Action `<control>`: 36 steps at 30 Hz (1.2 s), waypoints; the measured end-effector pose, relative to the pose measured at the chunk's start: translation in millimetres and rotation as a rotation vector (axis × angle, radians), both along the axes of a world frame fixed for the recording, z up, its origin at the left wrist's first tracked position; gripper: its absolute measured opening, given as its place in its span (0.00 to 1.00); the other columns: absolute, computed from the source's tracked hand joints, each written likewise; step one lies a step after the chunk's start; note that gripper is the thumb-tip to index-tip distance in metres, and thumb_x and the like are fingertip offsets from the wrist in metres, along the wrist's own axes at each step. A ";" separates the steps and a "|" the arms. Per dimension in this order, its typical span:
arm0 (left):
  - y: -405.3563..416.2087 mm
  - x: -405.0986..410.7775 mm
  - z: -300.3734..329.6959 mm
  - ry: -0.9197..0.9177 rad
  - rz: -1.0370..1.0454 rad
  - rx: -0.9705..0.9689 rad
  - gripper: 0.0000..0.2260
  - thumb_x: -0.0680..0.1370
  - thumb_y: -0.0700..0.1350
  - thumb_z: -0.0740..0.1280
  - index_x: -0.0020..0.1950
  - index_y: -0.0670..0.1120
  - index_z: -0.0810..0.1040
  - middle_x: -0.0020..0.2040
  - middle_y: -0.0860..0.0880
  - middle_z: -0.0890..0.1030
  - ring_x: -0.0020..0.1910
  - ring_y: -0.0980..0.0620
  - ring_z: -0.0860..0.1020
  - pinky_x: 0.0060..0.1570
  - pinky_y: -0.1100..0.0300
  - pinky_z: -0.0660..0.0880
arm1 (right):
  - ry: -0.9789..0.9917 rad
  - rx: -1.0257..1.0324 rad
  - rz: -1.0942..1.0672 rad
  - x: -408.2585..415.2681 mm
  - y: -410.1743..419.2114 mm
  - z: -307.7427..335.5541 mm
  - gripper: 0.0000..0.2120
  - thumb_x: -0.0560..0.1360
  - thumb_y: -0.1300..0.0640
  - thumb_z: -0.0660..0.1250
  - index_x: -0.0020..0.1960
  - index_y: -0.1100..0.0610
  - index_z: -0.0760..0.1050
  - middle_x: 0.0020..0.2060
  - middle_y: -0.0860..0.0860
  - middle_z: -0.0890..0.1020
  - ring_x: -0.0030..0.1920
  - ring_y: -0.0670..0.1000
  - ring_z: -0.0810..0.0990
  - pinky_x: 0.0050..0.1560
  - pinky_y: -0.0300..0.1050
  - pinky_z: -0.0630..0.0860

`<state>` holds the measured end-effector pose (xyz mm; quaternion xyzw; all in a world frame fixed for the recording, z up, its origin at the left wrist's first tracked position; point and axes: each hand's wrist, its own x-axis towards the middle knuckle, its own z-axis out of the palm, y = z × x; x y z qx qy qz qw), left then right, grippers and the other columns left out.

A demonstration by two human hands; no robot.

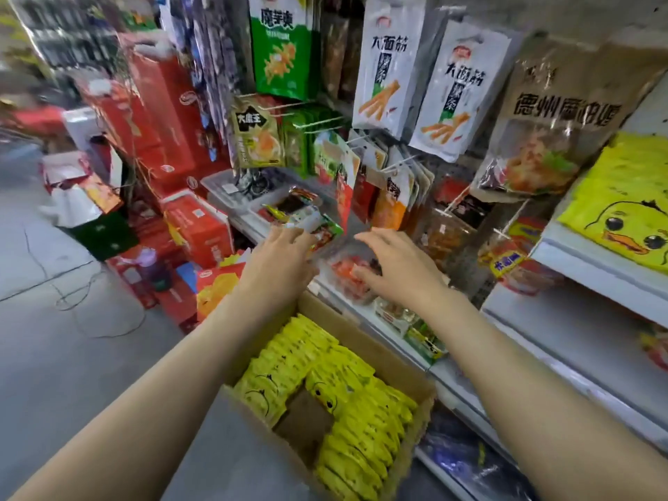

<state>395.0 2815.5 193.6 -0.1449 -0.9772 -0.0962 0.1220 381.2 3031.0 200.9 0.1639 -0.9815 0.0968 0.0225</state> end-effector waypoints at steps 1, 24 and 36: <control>-6.4 -11.0 -12.0 -0.034 0.001 0.004 0.23 0.75 0.52 0.69 0.69 0.48 0.71 0.67 0.46 0.73 0.66 0.42 0.70 0.61 0.47 0.72 | -0.030 0.003 -0.001 -11.8 -6.1 -13.6 0.28 0.78 0.41 0.62 0.75 0.46 0.61 0.74 0.49 0.64 0.74 0.53 0.61 0.68 0.54 0.69; -103.1 -70.8 -394.1 -1.251 0.008 -0.149 0.27 0.74 0.51 0.72 0.71 0.50 0.69 0.67 0.45 0.74 0.65 0.43 0.73 0.62 0.53 0.71 | -0.986 -0.077 -0.050 -65.1 -102.4 -388.4 0.25 0.73 0.44 0.72 0.68 0.47 0.72 0.63 0.53 0.79 0.62 0.56 0.77 0.59 0.48 0.75; -114.1 -78.6 -445.6 -1.217 0.079 -0.033 0.17 0.72 0.45 0.74 0.60 0.53 0.78 0.61 0.48 0.75 0.57 0.46 0.76 0.52 0.55 0.76 | -1.019 -0.196 -0.172 -59.2 -155.8 -467.0 0.23 0.71 0.49 0.76 0.63 0.54 0.76 0.58 0.53 0.81 0.59 0.55 0.78 0.58 0.45 0.74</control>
